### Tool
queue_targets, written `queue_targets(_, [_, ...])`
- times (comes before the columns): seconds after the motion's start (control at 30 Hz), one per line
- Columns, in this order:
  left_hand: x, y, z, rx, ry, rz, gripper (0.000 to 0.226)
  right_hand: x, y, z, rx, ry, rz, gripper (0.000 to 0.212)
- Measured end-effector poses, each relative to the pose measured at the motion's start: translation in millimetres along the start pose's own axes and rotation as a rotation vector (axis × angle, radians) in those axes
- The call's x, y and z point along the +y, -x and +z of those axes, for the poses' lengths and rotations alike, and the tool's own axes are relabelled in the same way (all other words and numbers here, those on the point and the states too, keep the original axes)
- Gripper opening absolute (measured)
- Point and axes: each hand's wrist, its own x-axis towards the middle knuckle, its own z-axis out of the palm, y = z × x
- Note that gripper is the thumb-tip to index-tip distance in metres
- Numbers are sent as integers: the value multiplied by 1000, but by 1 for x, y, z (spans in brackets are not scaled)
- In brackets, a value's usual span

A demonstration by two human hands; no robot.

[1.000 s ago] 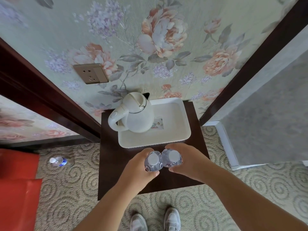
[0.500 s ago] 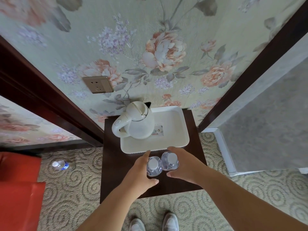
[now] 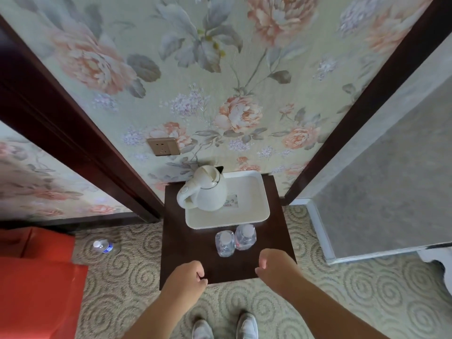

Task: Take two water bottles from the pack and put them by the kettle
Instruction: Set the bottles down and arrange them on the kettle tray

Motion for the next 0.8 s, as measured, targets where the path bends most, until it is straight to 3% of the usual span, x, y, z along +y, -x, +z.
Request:
queue_targets(0.1, [8, -3, -4, 36, 3, 6, 3, -8, -6, -10, 119, -21, -10, 12])
queue_targets(0.2, [25, -14, -12, 167, 5, 85, 34, -23, -18, -25, 271, -54, -59, 26])
queue_targets(0.33, [55, -37, -18, 190, -98, 258, 62, -37, -43, -30, 216, 126, -115, 41])
queue_targets(0.5, [76, -64, -13, 100, -358, 341, 36, -41, -74, -9, 143, 281, -137, 41])
queue_targets(0.63, [78, -75, -7, 50, -475, 389, 32, -43, -83, 4, 103, 312, -148, 40])
queue_targets(0.8, [86, -83, -34, 132, -389, 424, 27, -47, -74, -37, 158, 197, -130, 24])
